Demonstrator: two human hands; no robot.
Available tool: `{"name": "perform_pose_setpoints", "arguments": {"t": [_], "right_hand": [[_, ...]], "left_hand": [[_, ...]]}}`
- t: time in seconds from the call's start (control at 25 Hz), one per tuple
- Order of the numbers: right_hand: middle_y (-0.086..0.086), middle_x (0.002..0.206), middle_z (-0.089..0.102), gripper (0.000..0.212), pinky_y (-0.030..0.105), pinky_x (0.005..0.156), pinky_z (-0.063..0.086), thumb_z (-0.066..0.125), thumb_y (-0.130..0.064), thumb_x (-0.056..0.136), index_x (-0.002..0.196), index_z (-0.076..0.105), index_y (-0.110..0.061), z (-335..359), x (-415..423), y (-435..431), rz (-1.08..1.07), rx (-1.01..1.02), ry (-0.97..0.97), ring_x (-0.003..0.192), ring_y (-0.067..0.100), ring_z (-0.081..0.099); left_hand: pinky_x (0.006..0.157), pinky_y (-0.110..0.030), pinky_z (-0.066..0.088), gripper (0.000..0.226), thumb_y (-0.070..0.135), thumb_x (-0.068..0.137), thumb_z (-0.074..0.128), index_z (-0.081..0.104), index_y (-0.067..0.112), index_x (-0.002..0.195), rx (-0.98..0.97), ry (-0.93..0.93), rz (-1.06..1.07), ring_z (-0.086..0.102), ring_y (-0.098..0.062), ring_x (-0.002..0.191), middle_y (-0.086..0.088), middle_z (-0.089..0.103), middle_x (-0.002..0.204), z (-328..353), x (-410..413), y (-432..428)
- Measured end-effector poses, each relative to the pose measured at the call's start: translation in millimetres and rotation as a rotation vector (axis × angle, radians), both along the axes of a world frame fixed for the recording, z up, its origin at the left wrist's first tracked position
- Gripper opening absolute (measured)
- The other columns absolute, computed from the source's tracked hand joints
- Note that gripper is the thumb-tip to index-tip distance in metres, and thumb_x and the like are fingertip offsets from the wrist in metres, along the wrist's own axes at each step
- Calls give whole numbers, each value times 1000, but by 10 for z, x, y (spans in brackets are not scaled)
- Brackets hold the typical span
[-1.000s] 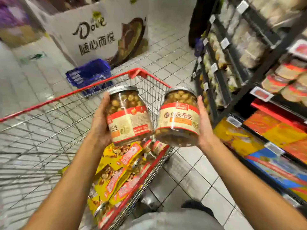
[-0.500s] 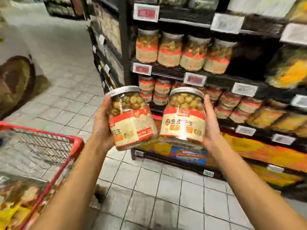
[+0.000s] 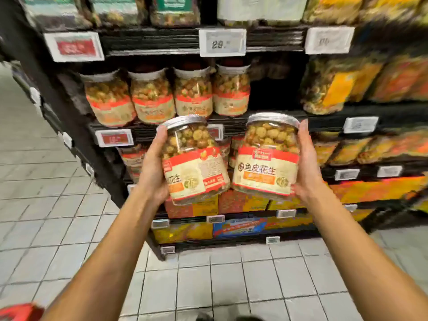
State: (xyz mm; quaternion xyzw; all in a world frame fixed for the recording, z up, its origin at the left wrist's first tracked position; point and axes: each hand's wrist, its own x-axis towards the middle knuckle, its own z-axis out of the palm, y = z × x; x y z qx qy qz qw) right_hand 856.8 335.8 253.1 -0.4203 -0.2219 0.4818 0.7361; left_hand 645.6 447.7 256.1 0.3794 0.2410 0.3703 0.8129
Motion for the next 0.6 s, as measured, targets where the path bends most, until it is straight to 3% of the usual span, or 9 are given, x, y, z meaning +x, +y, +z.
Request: {"name": "perform_pose_setpoints", "arguments": {"t": [0.08,0.16,0.24,0.44,0.52,0.6], "right_hand": [[10,106,72,67,38,80,57,26,-62,90,106,70,-13,107,222,120,-40,51,-22,100,24,67],[8,102,73,71,37,78,57,21,-62,92,100,73,-14,186,479,250,-32,94,-56,97,23,68],[11,106,71,70,40,87,54,22,-61,92,109,67,-10,209,709,401,-36,128,-73,101,26,66],[22,121,60,68,45,97,47,27,-54,95,125,53,1,209,1331,868,-45,59,-169,113,33,59],[15,109,68,65,38,89,52,24,-54,95,115,60,-5,230,1553,1018,30,83,-164,103,27,65],[13,110,68,61,38,91,52,27,-53,95,120,58,-7,273,1714,1159,48,103,-164,105,26,64]], "left_hand": [[76,-39,58,52,52,70,53,75,12,95,54,3,-37,71,-24,87,-11,74,95,77,225,142],[77,-40,57,57,52,70,55,69,9,105,86,39,-39,69,-26,93,-13,72,101,144,448,282],[82,-44,56,66,55,69,57,63,8,115,94,74,-43,66,-30,101,-16,68,111,194,640,380],[85,-45,55,55,55,72,55,73,12,100,110,68,48,67,-30,101,-15,70,109,197,1055,541],[86,-45,55,61,57,66,64,70,11,107,116,38,82,64,-30,106,-15,67,114,165,1160,537],[83,-45,55,71,58,53,76,71,12,106,113,11,79,65,-30,105,-15,68,113,139,1248,499]]}}
